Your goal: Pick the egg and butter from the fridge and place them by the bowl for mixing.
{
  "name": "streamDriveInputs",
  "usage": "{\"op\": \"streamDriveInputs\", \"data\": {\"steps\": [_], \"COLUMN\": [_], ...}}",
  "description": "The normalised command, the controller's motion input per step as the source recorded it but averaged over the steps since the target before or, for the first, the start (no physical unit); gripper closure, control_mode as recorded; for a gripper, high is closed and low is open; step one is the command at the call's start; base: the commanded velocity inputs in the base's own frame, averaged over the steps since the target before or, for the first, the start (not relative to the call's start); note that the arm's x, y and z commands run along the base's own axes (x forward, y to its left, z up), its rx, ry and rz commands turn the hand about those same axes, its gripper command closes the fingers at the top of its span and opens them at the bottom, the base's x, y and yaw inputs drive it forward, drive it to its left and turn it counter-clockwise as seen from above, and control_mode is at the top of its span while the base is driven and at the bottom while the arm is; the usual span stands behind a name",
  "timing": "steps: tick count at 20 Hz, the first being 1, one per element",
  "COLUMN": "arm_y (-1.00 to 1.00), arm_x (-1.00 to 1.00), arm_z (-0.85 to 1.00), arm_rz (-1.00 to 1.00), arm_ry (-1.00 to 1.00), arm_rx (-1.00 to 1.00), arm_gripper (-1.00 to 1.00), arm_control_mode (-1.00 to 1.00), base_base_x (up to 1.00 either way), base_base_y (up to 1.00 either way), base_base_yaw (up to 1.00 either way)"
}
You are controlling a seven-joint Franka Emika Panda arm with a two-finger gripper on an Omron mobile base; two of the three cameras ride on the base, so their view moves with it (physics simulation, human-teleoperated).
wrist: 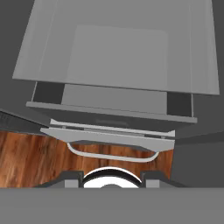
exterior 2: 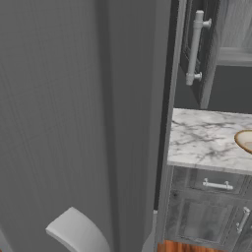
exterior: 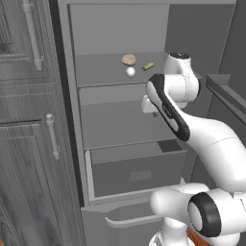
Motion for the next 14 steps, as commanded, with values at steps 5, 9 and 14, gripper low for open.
{"op": "streamDriveInputs", "data": {"steps": [5,9,14], "arm_y": [0.00,0.00,0.00], "arm_x": [0.10,0.00,0.00], "arm_z": [0.03,0.52,0.71], "arm_rz": [-0.01,-0.05,-0.11], "arm_ry": [0.00,-0.19,-0.27], "arm_rx": [0.00,-0.04,-0.05], "arm_gripper": [-1.00,-1.00,-1.00], "arm_control_mode": [-1.00,-1.00,-1.00], "base_base_x": [0.00,0.00,0.00], "base_base_y": [0.00,0.00,0.00], "base_base_yaw": [0.00,0.00,0.00]}}
